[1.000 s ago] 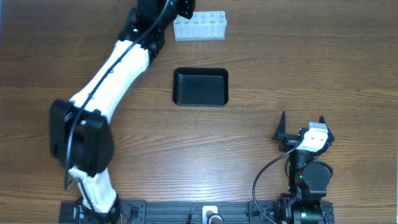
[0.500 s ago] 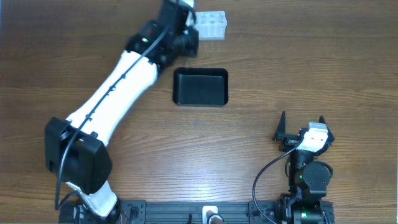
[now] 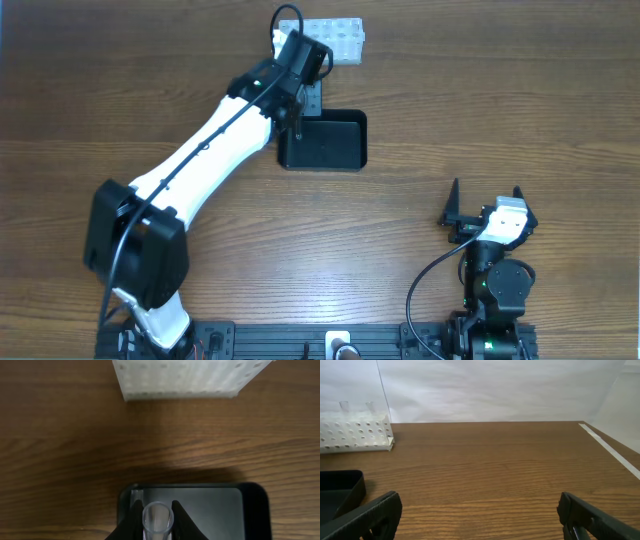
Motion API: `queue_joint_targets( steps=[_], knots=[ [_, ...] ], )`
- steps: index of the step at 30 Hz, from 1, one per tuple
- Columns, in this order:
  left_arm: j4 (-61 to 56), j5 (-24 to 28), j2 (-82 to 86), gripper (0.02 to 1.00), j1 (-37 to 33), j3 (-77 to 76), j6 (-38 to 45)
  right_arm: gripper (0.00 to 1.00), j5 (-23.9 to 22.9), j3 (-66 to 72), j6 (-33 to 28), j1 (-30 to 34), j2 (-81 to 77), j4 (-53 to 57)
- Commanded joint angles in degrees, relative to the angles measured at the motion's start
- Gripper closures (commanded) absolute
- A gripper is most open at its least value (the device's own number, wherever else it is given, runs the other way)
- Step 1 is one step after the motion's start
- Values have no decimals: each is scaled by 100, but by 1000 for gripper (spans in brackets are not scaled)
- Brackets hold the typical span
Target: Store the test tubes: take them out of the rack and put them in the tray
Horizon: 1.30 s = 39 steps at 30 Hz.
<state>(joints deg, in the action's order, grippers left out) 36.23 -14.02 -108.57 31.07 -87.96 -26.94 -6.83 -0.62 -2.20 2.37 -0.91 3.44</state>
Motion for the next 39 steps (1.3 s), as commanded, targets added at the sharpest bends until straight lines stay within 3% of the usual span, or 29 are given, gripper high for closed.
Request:
queue_joint_targets(
  steps=[1,32,39],
  knots=[
    [-44,-52,-428,967,-15,63,-214,9,-13,33,-22,-31,57,20],
    [-232,262,-1049,904,136,63,-247,7,-13,33,-22,-31,59,20],
    [-234,262,-1049,829,133,63,-249,9,-13,33,-22,-31,59,20]
  ],
)
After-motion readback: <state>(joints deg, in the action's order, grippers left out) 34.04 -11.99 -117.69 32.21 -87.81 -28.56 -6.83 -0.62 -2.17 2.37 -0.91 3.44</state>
